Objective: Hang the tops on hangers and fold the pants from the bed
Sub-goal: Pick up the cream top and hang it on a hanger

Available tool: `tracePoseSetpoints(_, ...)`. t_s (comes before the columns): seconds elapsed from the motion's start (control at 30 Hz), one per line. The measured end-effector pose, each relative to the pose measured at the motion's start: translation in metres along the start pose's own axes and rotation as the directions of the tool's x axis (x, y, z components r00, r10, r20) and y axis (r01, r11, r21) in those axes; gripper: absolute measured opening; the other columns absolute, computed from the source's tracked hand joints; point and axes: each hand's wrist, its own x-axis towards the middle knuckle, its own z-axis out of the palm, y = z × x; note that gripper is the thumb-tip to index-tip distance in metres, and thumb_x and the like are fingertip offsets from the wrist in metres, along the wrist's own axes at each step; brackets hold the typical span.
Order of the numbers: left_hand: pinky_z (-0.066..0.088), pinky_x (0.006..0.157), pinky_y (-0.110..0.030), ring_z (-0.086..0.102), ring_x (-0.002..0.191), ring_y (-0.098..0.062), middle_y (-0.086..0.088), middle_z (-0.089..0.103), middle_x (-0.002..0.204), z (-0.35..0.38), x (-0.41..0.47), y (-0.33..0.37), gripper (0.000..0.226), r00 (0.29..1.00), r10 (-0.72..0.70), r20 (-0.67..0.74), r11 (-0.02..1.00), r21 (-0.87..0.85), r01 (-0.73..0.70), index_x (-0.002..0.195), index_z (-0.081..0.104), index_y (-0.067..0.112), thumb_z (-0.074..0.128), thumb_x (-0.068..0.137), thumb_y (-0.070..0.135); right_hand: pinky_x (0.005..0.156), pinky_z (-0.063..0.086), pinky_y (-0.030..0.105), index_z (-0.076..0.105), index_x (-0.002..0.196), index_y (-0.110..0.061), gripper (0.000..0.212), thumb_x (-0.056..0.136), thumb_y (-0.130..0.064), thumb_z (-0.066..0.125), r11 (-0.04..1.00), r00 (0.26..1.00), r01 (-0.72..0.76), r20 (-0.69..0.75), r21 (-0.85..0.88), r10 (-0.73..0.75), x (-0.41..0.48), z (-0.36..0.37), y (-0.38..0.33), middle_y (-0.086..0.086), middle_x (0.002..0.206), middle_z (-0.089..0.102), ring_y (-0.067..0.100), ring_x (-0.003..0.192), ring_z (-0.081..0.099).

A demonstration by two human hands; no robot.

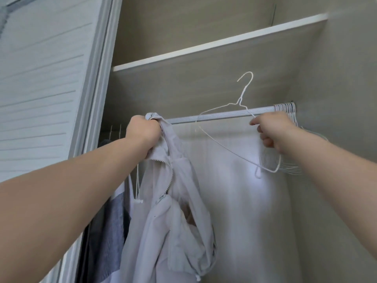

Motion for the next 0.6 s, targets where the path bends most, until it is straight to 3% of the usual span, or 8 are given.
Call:
tracePoseSetpoints(0.1,0.041,0.073,-0.033,0.055,0.086,-0.028,-0.017,0.063,0.098,-0.03,-0.002,0.001,0.032,1.0,-0.001,-0.021,1.0,-0.001,0.001,0.109,0.066,-0.004,0.045,0.097,0.016,0.035,0.014,0.014,0.056,0.087,-0.014,0.012,0.096,-0.008,0.051,0.964,0.998,-0.033,0.065,0.266,0.016,-0.039,0.01,0.002,-0.006,0.049,0.028,0.008,0.035,0.019)
tracePoseSetpoints(0.2,0.042,0.069,-0.031,0.058,0.083,-0.026,-0.02,0.066,0.104,-0.06,-0.007,0.005,0.032,0.999,0.002,-0.049,1.0,0.029,0.0,0.111,0.067,-0.002,0.044,0.098,0.017,0.035,0.017,0.015,0.049,0.089,-0.017,0.011,0.096,-0.011,0.055,0.894,0.997,-0.021,0.075,0.448,-0.014,-0.073,0.024,0.003,-0.005,0.049,0.03,0.009,0.035,0.021)
tracePoseSetpoints(0.37,0.047,0.078,-0.034,0.061,0.089,-0.032,-0.013,0.064,0.095,-0.115,-0.021,0.015,0.019,0.994,-0.017,-0.112,0.998,0.061,0.024,0.101,0.064,0.007,0.05,0.097,0.02,0.034,0.016,0.018,0.055,0.085,-0.012,0.025,0.102,-0.03,0.053,0.873,0.98,-0.094,0.197,0.479,-0.003,-0.104,0.04,-0.02,-0.007,0.048,0.027,0.008,0.036,0.019)
tracePoseSetpoints(0.5,0.044,0.074,-0.032,0.059,0.085,-0.029,-0.004,0.058,0.077,-0.164,-0.035,0.033,0.015,0.982,-0.039,-0.182,0.991,0.118,0.062,0.088,0.061,0.01,0.05,0.095,0.017,0.036,0.014,0.015,0.057,0.085,-0.009,0.029,0.106,-0.026,0.046,0.88,0.946,-0.033,0.298,0.475,-0.125,-0.132,0.048,-0.047,-0.009,0.045,0.025,0.007,0.035,0.017)
tracePoseSetpoints(0.6,0.042,0.074,-0.032,0.057,0.087,-0.028,-0.008,0.06,0.085,-0.203,-0.047,0.059,0.016,0.968,-0.026,-0.249,0.978,0.193,0.076,0.093,0.061,0.008,0.047,0.097,0.015,0.037,0.013,0.012,0.058,0.086,-0.008,0.028,0.106,-0.024,0.047,0.847,0.894,-0.008,0.384,0.531,-0.232,-0.157,0.051,-0.076,-0.008,0.044,0.025,0.005,0.034,0.016)
